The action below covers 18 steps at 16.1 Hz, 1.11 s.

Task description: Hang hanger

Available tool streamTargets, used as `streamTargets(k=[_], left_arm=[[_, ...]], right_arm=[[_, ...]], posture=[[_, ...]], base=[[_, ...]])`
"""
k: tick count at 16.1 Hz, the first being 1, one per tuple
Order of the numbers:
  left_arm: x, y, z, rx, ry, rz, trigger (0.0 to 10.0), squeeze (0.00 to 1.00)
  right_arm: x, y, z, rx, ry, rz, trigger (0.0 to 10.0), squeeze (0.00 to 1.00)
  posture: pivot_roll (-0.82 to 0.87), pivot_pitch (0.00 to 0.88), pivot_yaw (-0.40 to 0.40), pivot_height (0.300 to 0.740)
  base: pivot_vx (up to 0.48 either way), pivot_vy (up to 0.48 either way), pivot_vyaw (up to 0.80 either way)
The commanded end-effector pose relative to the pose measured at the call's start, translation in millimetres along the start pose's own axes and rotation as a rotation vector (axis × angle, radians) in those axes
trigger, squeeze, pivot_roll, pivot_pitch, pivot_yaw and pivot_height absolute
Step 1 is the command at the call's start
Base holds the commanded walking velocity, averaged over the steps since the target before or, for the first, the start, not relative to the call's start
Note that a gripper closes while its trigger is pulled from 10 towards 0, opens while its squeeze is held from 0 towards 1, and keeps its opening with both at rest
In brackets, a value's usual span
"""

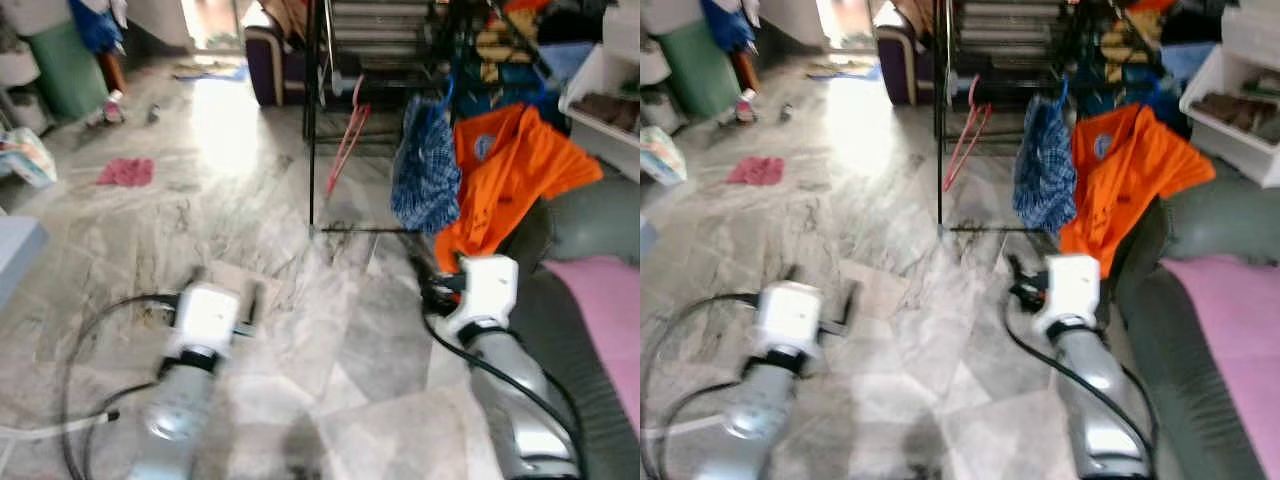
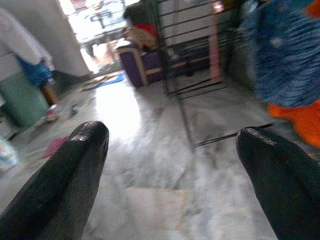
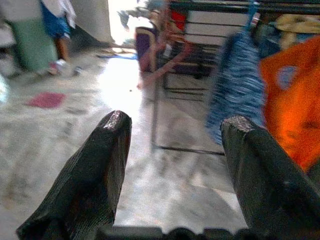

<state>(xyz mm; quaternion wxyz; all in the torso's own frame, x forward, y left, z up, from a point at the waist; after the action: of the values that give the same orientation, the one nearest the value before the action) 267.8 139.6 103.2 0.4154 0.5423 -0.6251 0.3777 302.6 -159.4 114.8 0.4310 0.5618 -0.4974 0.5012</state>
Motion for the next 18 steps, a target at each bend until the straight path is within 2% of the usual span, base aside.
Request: streamTargets(k=[1,3,8,18], left_arm=[[-3,0.7,-6.3,0.006,-0.014,-0.013,10.0,0.00],[-3,0.6,-6.4,0.007,-0.015,-0.015,10.0,0.00],[-4,-0.3,-8.8,0.035,-0.020,-0.019,10.0,0.00],[-7,-2.1,-10.4,0.065,-0.023,-0.046,10.0,0.00]], right_arm=[[3,-2.7,-5.6,0.018,-0.008,0.010,10.0,0.00],[3,-2.7,-6.0,0.021,-0.007,0.008,10.0,0.00],[2,-2.9,-8.4,0.039,0.000,0.000,10.0,0.00],[2,-2.0,-20.0,0.120,0.023,-0.004,10.0,0.00]], posture=[[0.06,0.059,-0.047,0.740],[0.06,0.059,-0.047,0.740],[0.06,0.061,-0.048,0.740],[0.05,0.067,-0.051,0.740]], base=[[0.000,-0.300,0.00],[0.000,-0.279,0.00],[0.000,0.000,0.00],[0.000,0.000,0.77]])
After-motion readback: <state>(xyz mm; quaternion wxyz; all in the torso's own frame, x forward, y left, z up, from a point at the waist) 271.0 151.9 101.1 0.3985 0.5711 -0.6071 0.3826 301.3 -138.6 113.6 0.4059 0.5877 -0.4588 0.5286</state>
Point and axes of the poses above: a point about 5 cm out from each wrist's last joint towards the gripper, its own y axis pointing back from the gripper into the wrist, its own x axis along the axis of the wrist's last joint, z = x × y, the point moved 2 cm from there along -y, pointing out of the wrist towards the gripper, and after that the axes turned 7 degrees about -y, right-handed, at the moved point
